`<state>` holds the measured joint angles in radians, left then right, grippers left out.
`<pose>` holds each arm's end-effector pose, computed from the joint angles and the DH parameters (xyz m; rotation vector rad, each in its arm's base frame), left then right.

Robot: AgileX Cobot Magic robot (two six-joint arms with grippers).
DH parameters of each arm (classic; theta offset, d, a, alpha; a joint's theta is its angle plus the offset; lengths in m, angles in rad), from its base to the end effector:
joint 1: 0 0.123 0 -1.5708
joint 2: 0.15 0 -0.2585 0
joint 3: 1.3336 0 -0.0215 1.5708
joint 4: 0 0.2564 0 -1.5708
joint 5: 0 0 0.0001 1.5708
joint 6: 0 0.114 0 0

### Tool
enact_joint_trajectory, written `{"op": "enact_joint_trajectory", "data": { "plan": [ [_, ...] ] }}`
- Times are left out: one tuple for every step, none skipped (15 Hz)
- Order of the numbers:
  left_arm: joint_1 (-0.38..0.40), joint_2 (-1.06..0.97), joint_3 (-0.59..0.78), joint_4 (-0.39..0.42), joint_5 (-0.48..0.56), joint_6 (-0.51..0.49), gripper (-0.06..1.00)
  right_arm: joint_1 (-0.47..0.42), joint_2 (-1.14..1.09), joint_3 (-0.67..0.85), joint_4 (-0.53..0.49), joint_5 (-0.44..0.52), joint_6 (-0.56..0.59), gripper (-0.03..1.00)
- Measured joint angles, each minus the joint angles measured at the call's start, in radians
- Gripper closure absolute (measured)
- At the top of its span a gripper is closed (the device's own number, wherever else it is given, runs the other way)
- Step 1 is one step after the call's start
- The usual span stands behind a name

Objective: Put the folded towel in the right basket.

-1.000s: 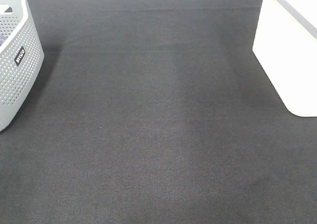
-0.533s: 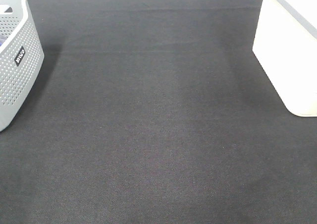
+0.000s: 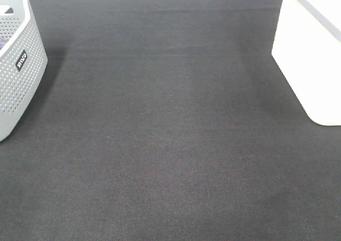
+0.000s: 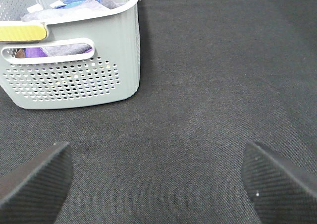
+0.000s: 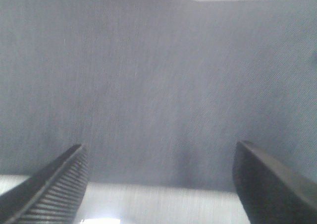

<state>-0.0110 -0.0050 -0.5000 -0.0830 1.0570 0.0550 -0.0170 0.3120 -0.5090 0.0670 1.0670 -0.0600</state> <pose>0.0465 -0.0087 0.2704 0.0710 2.0323 -0.0715 0.0895 0.0052 0.2505 -0.0412 2.3511 0.0471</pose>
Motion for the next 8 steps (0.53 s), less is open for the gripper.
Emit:
{"op": "enact_joint_trajectory", "data": {
  "plan": [
    [0.000, 0.000, 0.000, 0.000, 0.000, 0.000, 0.07, 0.000, -0.075, 0.001, -0.002, 0.000, 0.000, 0.21],
    [0.000, 0.000, 0.000, 0.000, 0.000, 0.000, 0.07, 0.000, -0.075, 0.001, -0.002, 0.000, 0.000, 0.21],
    [0.000, 0.000, 0.000, 0.000, 0.000, 0.000, 0.07, 0.000, -0.182, 0.003, -0.006, 0.000, 0.000, 0.21],
    [0.000, 0.000, 0.000, 0.000, 0.000, 0.000, 0.07, 0.000, -0.251, 0.003, -0.007, 0.000, 0.000, 0.21],
    [0.000, 0.000, 0.000, 0.000, 0.000, 0.000, 0.07, 0.000, -0.298, 0.003, -0.008, 0.000, 0.000, 0.21],
    [0.000, 0.000, 0.000, 0.000, 0.000, 0.000, 0.07, 0.000, -0.314, 0.003, -0.008, 0.000, 0.000, 0.21],
    [0.000, 0.000, 0.000, 0.000, 0.000, 0.000, 0.07, 0.000, -0.317, 0.005, -0.009, 0.000, 0.000, 0.21],
    [0.000, 0.000, 0.000, 0.000, 0.000, 0.000, 0.07, 0.000, -0.318, 0.006, -0.009, 0.001, 0.000, 0.21]
  ]
}}
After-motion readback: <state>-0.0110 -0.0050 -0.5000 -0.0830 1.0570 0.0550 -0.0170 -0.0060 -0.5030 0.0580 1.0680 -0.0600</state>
